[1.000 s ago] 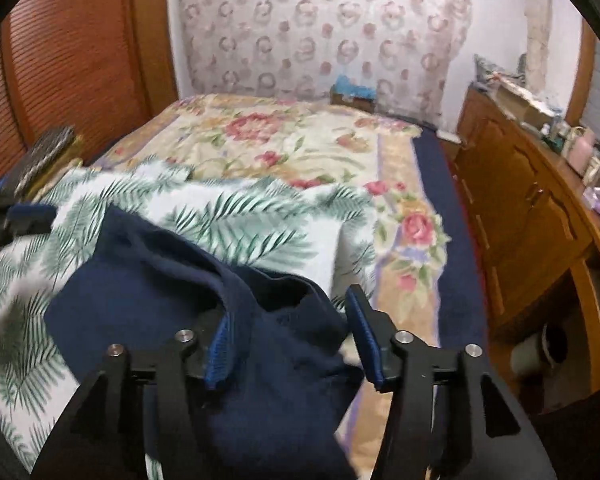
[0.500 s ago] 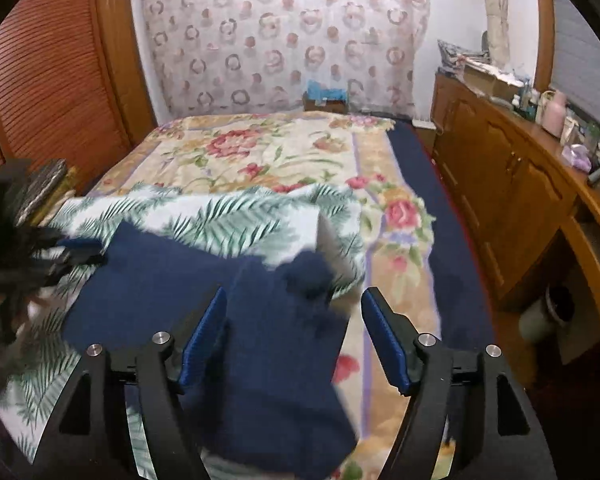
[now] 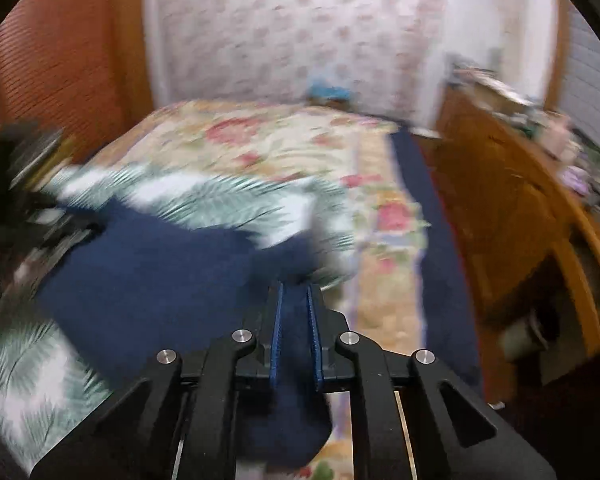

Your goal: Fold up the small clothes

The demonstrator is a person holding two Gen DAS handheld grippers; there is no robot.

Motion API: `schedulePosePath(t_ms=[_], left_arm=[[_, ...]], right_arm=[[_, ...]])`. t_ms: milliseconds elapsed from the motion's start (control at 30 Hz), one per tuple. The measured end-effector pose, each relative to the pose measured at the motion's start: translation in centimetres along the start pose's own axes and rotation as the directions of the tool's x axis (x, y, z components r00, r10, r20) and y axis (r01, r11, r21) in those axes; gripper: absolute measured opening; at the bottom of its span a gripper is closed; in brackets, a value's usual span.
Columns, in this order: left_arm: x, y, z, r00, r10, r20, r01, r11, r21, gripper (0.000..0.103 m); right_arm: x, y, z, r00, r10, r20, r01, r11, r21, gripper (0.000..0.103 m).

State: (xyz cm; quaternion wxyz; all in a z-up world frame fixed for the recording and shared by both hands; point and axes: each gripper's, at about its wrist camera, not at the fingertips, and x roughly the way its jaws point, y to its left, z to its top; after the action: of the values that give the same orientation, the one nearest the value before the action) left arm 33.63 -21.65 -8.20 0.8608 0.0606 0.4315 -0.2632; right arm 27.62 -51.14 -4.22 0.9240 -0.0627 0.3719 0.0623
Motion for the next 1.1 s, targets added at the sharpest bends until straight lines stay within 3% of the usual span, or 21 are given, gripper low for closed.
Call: schedulePosePath(t_ms=[33,100,133,167,433,500,567,733,967,1100], left_arm=[[0.0,0.1,0.0,1.0,0.0,0.002,0.0,1.0,-0.004,0.027],[0.0,0.3,0.2,1.0,0.005,0.005,-0.005,1.0,-0.006,0.027],[0.1,0.5,0.1,1.0,0.006,0.006,-0.006,1.0,-0.006,0.027],[0.1,0.5,0.2,1.0,0.008,0.007,-0.008,1.0,-0.005,0.027],[1.3,0.7,0.2,1.0,0.019,-0.011,-0.019,1.0,0.008,0.027],[1.3,0.7,0.2,1.0,0.021,-0.01,-0.021,1.0,0.009,0.028],[1.3,0.7,0.2,1.0,0.02,-0.011,-0.02,1.0,0.007,0.028],[1.4,0.6,0.1,1.0,0.018,-0.011,-0.018,1.0,0.007,0.028],[1.5,0.6,0.0,1.0,0.018,-0.012,-0.018,1.0,0.003,0.03],[1.7,0.6,-0.1,1.0,0.016,-0.012,-0.016,1.0,0.001,0.03]], right_arm=[[-0.1,-0.7,0.2,1.0,-0.011,0.012,0.011,1.0,0.028,0.01],[-0.2,-1.4,0.3,1.0,0.0,0.008,0.0,0.998,0.061,0.031],[-0.3,-1.5,0.1,1.0,0.01,0.012,-0.011,0.997,0.074,0.06],[-0.5,-1.5,-0.1,1.0,0.017,0.018,-0.019,0.996,0.087,0.073],[-2.6,2.9,-1.6,0.993,0.115,0.033,-0.114,0.993,-0.015,0.073],[-2.5,3.9,-1.9,0.99,0.14,0.033,-0.137,0.988,-0.068,0.071],[-1.8,4.6,-2.0,0.988,0.157,-0.001,-0.156,0.982,-0.102,0.043],[0.2,4.6,-2.2,0.986,0.158,-0.051,-0.164,0.974,-0.156,0.005],[2.2,0.0,-0.3,1.0,-0.023,0.004,0.023,0.999,-0.04,0.003],[3.6,-2.2,-0.1,1.0,-0.007,-0.029,0.008,0.999,0.038,0.003]])
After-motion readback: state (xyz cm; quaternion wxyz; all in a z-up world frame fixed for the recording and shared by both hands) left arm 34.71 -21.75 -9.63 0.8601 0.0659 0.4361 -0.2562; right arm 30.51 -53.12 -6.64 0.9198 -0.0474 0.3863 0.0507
